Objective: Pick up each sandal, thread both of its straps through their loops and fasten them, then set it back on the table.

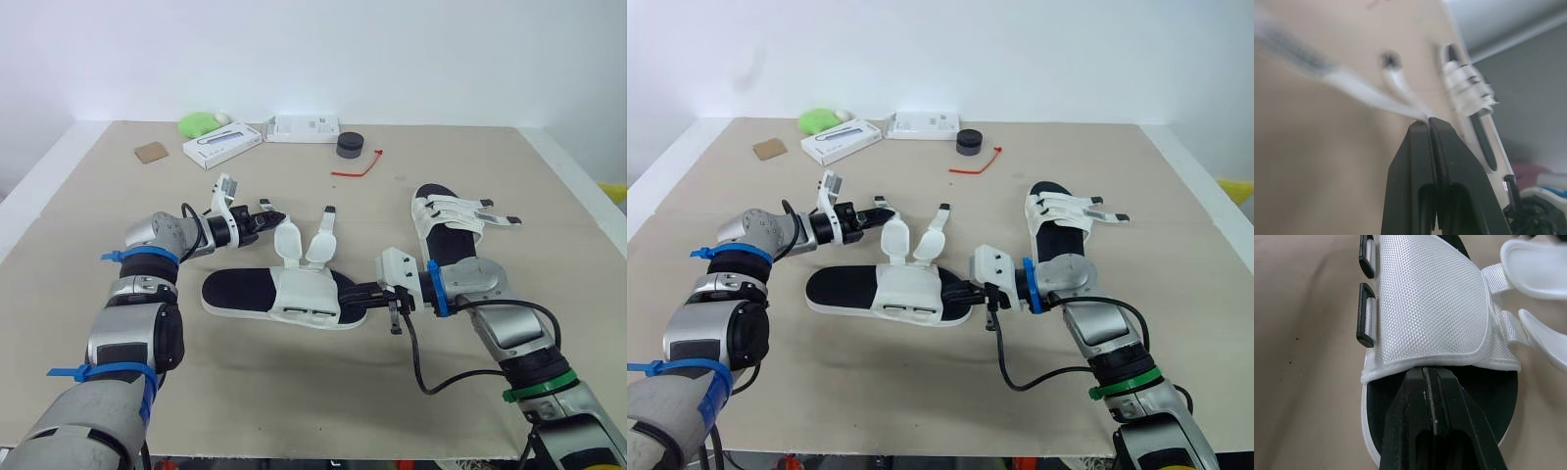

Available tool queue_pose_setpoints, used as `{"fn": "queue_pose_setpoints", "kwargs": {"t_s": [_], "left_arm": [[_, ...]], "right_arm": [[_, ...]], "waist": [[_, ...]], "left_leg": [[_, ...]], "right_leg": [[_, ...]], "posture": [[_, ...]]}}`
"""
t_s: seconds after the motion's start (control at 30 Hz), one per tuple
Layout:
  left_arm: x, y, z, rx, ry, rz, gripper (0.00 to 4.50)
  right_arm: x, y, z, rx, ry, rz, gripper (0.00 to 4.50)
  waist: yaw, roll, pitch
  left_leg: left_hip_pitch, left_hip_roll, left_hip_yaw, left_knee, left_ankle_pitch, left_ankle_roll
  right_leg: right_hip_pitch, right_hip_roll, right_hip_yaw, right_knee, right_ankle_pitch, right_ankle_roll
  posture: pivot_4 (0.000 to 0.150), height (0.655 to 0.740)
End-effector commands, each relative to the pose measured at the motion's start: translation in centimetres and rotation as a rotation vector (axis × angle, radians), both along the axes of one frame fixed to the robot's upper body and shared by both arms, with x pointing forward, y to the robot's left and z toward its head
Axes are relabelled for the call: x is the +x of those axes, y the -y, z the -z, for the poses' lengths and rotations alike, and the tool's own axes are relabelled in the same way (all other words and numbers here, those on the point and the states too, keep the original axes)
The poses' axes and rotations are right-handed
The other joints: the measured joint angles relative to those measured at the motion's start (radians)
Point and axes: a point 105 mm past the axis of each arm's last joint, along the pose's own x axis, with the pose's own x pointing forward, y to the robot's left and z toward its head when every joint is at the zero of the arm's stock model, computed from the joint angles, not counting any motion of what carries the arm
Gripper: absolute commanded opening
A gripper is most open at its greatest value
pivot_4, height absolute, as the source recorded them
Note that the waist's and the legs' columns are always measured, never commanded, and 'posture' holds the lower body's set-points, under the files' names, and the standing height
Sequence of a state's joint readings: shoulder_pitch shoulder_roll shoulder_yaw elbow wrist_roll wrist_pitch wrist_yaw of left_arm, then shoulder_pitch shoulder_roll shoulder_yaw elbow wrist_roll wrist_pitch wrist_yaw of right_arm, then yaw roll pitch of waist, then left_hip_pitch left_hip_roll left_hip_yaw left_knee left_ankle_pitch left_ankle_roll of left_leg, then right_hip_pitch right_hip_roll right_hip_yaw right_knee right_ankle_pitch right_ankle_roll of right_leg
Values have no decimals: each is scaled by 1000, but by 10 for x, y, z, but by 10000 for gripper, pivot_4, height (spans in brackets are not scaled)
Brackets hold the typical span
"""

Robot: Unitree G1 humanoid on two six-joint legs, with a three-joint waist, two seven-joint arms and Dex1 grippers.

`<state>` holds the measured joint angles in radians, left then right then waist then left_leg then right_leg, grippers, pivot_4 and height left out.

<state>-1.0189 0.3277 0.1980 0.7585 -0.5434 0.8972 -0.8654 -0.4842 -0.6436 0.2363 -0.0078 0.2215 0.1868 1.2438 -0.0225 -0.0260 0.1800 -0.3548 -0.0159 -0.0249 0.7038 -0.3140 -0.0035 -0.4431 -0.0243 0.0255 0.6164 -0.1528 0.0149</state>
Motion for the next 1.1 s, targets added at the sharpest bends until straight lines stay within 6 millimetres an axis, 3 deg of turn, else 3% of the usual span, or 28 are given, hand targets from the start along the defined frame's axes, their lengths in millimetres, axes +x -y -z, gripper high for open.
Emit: {"fn": "queue_pose_setpoints", "kwargs": {"t_s": [0.03, 0.17, 0.5, 0.7, 0.87, 0.93, 1.1], "left_arm": [[-4, 5, -14, -1, 44, 24, 650], [-3, -6, -9, -93, -81, -12, 650], [-17, -8, -34, -139, 103, 18, 650], [-57, 13, -39, 97, 470, 164, 650], [-95, 22, -12, 453, 874, 342, 650], [-110, 23, -1, 609, 1113, 426, 650], [-112, 20, 3, 852, 1600, 429, 650]], "right_arm": [[-2, -2, -8, 2, 34, -27, 0], [-3, -3, -8, 2, 30, -28, 0], [-3, -3, -7, -2, 31, -34, 0], [-4, -1, -7, -10, 32, -37, 0], [-5, 0, -6, -14, 28, -38, 0], [-5, 0, -6, -15, 26, -38, 0], [-5, -1, -4, -14, 20, -41, 0]], "waist": [[1, 0, 0], [-1, 0, 0], [-1, 0, 0], [1, 0, 0], [0, 0, 0], [0, 0, 0], [5, 0, 0]], "left_leg": [[0, 0, 0, 0, 0, 0], [0, -1, 0, 0, 0, 0], [0, 0, 0, 0, 0, 1], [0, 0, -1, 0, 0, 0], [1, 1, 2, -1, 0, -1], [2, 2, 3, -1, 0, 0], [1, 2, 4, 0, 1, 2]], "right_leg": [[0, 0, 0, 0, 0, 0], [0, 0, 0, 0, 0, 1], [0, 0, 0, 0, 0, 1], [0, 0, 0, 0, 0, 0], [0, 1, 2, -1, 0, 0], [0, 1, 3, -2, 0, 0], [1, 1, 3, -3, 2, 1]], "posture": [[1500, 7400], [1500, 7400], [1500, 7400], [1500, 7400], [1500, 7400], [1500, 7400], [1500, 7400]]}}
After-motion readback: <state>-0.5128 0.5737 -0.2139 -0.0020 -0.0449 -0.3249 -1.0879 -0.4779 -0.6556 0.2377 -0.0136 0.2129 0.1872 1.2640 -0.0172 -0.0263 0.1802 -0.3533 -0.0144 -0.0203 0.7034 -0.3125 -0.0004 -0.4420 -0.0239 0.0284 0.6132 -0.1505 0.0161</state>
